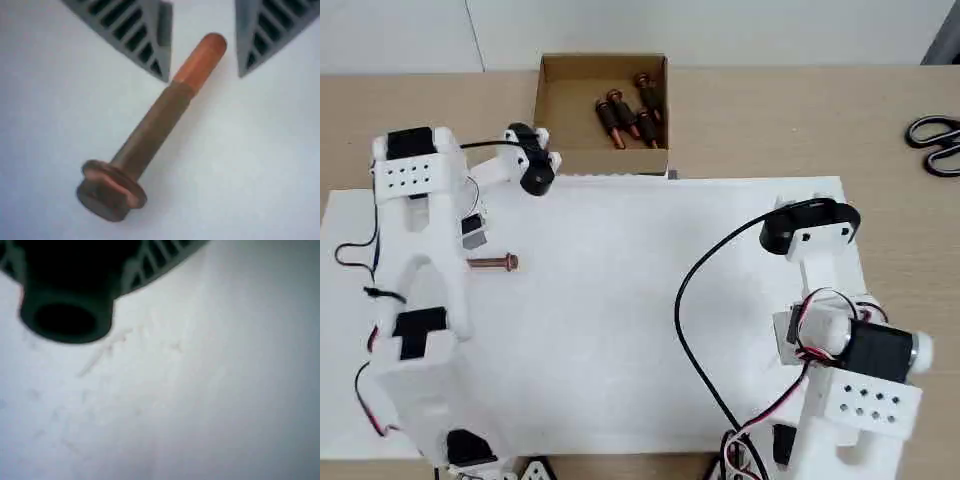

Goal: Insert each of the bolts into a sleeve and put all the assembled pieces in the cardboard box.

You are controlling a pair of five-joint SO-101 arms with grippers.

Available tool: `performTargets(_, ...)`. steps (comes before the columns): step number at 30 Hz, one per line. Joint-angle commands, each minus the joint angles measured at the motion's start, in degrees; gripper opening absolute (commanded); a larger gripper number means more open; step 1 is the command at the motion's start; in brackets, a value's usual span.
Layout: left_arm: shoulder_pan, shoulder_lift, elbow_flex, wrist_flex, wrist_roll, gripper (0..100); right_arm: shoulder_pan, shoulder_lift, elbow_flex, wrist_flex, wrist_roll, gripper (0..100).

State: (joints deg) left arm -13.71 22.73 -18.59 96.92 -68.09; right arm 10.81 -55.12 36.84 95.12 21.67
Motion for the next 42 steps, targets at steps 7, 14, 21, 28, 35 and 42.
performTargets(7,0.26,8.18,-9.01,3.52,-6.15,15,0.40,-0.31,-0.26,-1.27,-0.09,0.3)
performTargets(14,1.58,11.16,-8.92,3.52,-6.68,15,0.31,-0.22,0.09,-2.24,1.41,0.3)
performTargets(21,2.46,15.65,-9.27,3.52,-7.47,15,0.31,-0.22,0.09,-2.15,2.37,0.3)
performTargets(28,2.37,19.96,-9.27,2.90,-7.91,14,0.31,-0.22,0.09,-2.15,2.37,0.3)
performTargets(35,3.60,22.86,-10.24,3.08,-7.65,1,0.31,-0.31,-0.09,-1.98,2.73,0.3)
performTargets(42,3.78,21.45,-11.74,3.52,-2.29,1,-0.04,-0.75,-3.96,-1.45,2.73,0.3)
